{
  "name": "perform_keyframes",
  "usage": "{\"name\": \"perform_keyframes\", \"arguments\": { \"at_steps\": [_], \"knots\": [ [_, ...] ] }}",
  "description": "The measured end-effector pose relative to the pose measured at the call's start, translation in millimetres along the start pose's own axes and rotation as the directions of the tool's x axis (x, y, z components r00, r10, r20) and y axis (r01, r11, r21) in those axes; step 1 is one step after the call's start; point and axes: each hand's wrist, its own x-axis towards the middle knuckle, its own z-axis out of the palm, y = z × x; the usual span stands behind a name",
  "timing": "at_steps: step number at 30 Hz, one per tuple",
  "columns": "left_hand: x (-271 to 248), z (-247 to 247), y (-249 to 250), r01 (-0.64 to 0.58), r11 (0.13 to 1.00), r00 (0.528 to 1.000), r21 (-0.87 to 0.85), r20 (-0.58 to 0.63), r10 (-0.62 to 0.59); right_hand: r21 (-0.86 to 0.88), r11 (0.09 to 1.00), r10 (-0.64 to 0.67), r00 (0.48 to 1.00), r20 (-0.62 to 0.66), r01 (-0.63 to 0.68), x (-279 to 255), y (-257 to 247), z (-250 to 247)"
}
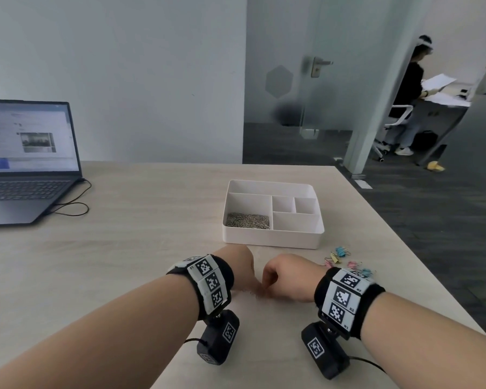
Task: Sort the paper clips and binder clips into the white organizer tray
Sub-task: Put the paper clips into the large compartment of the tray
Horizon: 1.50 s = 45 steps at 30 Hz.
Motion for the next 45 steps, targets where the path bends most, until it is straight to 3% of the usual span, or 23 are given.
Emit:
{"name": "perform_keyframes", "arguments": {
  "at_steps": [4,8,17,26,32,36,38,42,45],
  "knots": [
    [-0.5,2.1,7.2,-0.056,0.99,0.998,0.129,-0.034,0.061,-0.004,1.0,0.016,1.0,0.008,-0.016,0.3,0.2,-0.3],
    [1.0,1.3,11.0,-0.091,0.985,0.996,0.149,0.016,0.09,-0.034,0.999,0.033,0.999,0.027,-0.032,-0.1,-0.8,-2.6],
    [7.5,-4.1,6.7,-0.03,0.996,0.993,0.089,0.117,0.02,-0.115,0.987,0.133,0.98,0.151,-0.116,3.2,-3.4,-13.2],
    [8.9,-3.4,7.1,-0.105,0.958,0.994,0.267,0.054,0.094,-0.214,0.977,0.044,0.989,0.145,-0.012,3.6,-4.4,-3.7],
    [14.9,-1.5,1.1,-0.134,0.943,0.991,0.304,0.017,0.136,-0.17,0.985,0.017,0.998,0.053,-0.007,10.6,-0.4,-8.2],
    [20.9,1.2,-3.5,-0.149,0.954,0.988,0.26,0.006,0.152,-0.042,0.999,0.025,1.0,0.018,-0.024,19.1,4.1,-19.2],
    [23.0,2.9,-6.3,-0.161,0.954,0.986,0.253,0.002,0.166,0.103,0.994,0.038,0.996,-0.077,-0.03,26.3,7.6,-25.0],
    [24.1,1.6,-10.4,-0.184,0.96,0.982,0.211,0.009,0.187,0.333,0.942,0.099,0.92,-0.38,0.036,51.8,9.4,-39.1],
    [23.5,-2.2,-13.7,-0.179,0.973,0.984,0.146,0.027,0.177,0.386,0.921,0.147,0.87,-0.47,0.053,74.7,9.5,-46.1]
  ]
}}
